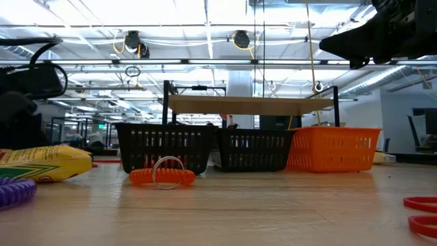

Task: Pick & Place Office Desk Supplies
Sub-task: Put the orange rubber band into the right black bin

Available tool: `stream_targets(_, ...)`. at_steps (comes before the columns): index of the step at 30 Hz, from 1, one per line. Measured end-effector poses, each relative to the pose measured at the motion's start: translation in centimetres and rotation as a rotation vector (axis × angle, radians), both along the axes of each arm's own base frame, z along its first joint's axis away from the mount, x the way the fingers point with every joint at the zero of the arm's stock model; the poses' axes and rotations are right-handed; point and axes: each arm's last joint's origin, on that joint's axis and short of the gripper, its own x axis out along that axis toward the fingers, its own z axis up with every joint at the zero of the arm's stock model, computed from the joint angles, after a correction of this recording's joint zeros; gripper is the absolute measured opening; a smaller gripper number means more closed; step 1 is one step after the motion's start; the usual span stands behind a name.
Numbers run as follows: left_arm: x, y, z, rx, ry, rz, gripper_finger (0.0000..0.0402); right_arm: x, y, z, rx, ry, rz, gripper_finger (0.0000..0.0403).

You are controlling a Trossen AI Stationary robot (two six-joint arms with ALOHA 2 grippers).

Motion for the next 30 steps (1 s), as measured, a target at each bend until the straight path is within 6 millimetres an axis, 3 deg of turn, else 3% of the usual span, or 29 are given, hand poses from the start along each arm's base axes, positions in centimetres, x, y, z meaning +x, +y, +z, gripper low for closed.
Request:
stream_targets(4, 0.1, -0.1, 0.0, -0.001, 0.017, -0.03, 0.0013, 0.0, 0.0, 0.0, 0.0, 0.0, 0.0, 0.0045)
stream_targets(21, 0.4, 0.2, 0.4, 0.128, -0.093, -0.02, 0.0001, 0.0, 0.0, 0.0, 0.0, 0.0, -0.001, 0.0045)
stream_targets(25, 1.0, 0.1, 1.2, 0.164, -0.136, -0.027, 0.0, 0.0, 0.0, 0.0, 0.0, 0.0, -0.001, 0.0045)
stream_targets(30, 2.2, -0.5, 3.6, 0.225, -0.2, -0.075, 0.0, 0.0, 0.0, 0.0, 0.0, 0.0, -0.001, 0.0045)
